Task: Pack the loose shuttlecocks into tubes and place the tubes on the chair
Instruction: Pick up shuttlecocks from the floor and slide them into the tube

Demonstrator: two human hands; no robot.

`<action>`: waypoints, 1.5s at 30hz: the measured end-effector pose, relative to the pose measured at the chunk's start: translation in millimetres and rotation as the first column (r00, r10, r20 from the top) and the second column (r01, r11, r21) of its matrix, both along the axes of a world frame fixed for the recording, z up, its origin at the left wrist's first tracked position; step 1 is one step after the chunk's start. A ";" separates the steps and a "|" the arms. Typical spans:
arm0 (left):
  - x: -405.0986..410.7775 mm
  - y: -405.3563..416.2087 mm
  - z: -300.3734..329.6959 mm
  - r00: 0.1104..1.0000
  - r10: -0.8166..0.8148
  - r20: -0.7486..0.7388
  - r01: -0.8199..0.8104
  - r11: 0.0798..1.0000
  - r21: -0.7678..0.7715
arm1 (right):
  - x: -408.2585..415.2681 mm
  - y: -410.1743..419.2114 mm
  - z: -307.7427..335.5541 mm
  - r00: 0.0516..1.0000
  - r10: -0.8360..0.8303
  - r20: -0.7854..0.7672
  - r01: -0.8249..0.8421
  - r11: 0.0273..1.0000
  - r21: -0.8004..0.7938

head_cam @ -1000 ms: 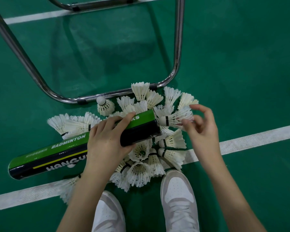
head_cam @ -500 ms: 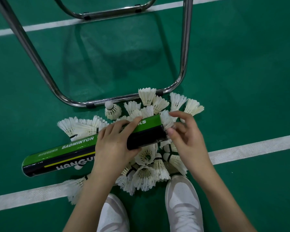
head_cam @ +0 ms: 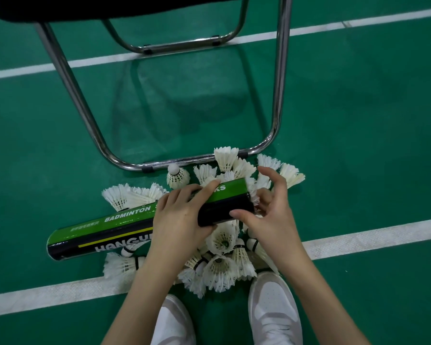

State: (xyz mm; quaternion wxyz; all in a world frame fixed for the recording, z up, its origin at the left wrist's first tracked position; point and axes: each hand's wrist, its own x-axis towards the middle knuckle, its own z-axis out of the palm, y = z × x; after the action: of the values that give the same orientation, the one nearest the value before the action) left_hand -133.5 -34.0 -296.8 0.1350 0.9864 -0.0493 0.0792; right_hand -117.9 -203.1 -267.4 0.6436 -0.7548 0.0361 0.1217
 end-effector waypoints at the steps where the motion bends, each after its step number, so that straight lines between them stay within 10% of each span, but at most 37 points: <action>1: 0.8 0.2 2.4 1.000 0.004 0.003 -0.004 1.000 0.000 | 0.8 0.4 3.5 1.000 -0.006 0.000 0.006 1.000 0.008; 40: -13.5 29.8 54.4 0.997 -0.060 -0.039 0.061 0.998 0.027 | -6.5 12.5 49.5 0.926 0.374 0.058 -0.377 0.924 0.066; 45: -17.1 43.4 48.1 0.998 -0.021 -0.059 0.019 0.999 -0.032 | -1.5 -8.0 43.8 0.984 0.166 0.064 -0.172 0.979 0.113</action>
State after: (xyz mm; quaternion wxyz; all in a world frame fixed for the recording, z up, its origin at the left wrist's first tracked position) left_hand -150.6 9.3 -248.7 0.1527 0.9856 -0.0537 0.0494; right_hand -119.4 -211.1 -223.5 0.6751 -0.7188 -0.0531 0.1572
